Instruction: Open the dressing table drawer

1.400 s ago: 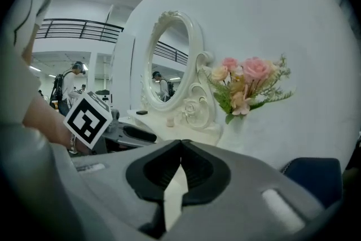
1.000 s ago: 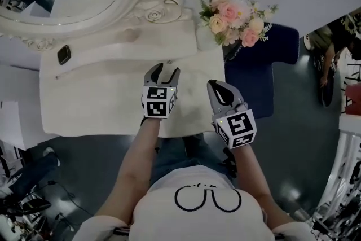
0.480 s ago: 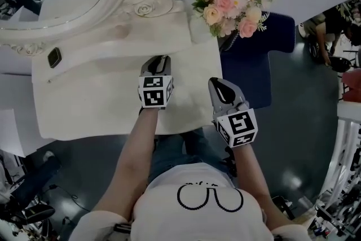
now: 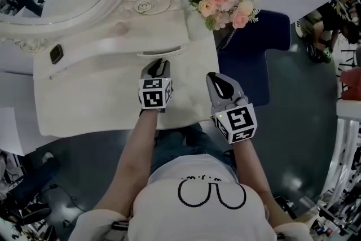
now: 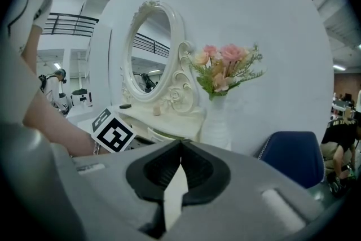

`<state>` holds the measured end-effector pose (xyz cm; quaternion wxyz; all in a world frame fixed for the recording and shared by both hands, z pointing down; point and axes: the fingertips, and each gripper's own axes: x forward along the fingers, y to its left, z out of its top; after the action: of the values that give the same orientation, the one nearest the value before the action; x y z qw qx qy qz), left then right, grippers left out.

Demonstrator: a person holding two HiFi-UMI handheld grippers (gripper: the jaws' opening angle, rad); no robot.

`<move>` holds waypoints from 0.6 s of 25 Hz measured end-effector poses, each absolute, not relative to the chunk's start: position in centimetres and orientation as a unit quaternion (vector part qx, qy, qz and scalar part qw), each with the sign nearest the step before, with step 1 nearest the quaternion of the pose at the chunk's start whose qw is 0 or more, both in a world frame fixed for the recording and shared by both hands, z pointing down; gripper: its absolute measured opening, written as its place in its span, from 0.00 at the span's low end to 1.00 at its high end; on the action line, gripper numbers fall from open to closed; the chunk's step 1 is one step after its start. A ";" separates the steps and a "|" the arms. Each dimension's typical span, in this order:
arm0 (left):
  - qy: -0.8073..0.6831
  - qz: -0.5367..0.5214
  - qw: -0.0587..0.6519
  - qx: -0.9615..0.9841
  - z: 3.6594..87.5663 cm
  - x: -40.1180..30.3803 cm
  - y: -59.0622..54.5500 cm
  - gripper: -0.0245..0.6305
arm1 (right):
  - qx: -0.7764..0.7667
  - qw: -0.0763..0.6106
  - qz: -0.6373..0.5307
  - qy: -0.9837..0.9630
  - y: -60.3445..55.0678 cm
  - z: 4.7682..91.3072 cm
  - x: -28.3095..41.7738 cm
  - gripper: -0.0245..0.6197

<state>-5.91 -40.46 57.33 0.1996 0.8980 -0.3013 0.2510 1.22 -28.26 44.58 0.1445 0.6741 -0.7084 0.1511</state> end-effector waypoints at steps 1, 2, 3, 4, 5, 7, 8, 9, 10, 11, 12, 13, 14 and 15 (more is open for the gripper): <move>-0.301 0.251 0.200 0.898 57.3 -6.1 -40.2 0.17 | 0.673 0.144 0.151 -0.709 -28.1 44.4 1.1 0.04; -0.301 0.251 0.200 0.898 57.2 -6.3 -39.8 0.17 | 0.672 0.144 0.150 -0.711 -28.0 44.3 1.0 0.04; -0.301 0.252 0.200 0.898 57.2 -6.5 -39.5 0.17 | 0.671 0.143 0.149 -0.712 -27.9 44.2 0.9 0.04; -0.302 0.252 0.200 0.897 57.2 -6.6 -39.2 0.17 | 0.669 0.143 0.147 -0.714 -27.9 44.1 0.7 0.04; -0.302 0.252 0.200 0.897 57.3 -6.7 -38.8 0.17 | 0.668 0.142 0.145 -0.716 -27.9 44.0 0.6 0.04; -0.301 0.252 0.201 0.898 57.4 -6.9 -38.1 0.17 | 0.668 0.140 0.139 -0.718 -27.9 43.7 0.4 0.04; -0.302 0.251 0.201 0.898 57.3 -7.0 -37.8 0.17 | 0.667 0.139 0.137 -0.719 -27.9 43.4 0.2 0.04; -0.302 0.250 0.201 0.898 57.3 -7.1 -37.5 0.17 | 0.666 0.138 0.133 -0.721 -27.9 43.2 0.0 0.04; -0.303 0.250 0.200 0.898 57.3 -7.2 -37.2 0.17 | 0.665 0.137 0.130 -0.722 -27.9 42.9 -0.2 0.04; -0.303 0.250 0.200 0.898 57.2 -7.3 -37.0 0.17 | 0.664 0.136 0.127 -0.724 -28.0 42.8 -0.3 0.04; -0.302 0.249 0.201 0.898 57.2 -7.4 -36.7 0.17 | 0.663 0.136 0.125 -0.725 -28.0 42.6 -0.4 0.04; -0.301 0.248 0.202 0.898 57.2 -7.5 -36.4 0.17 | 0.663 0.135 0.124 -0.726 -27.9 42.5 -0.5 0.04; -0.300 0.246 0.204 0.899 57.3 -7.5 -36.2 0.17 | 0.663 0.134 0.123 -0.726 -27.9 42.5 -0.6 0.04; -0.299 0.242 0.206 0.900 57.3 -7.6 -36.0 0.17 | 0.663 0.134 0.122 -0.726 -28.0 42.4 -0.7 0.04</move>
<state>-7.57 -36.01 57.26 0.2063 0.8996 -0.2990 0.2423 -0.65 -27.95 42.38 0.1337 0.6630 -0.7264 0.1224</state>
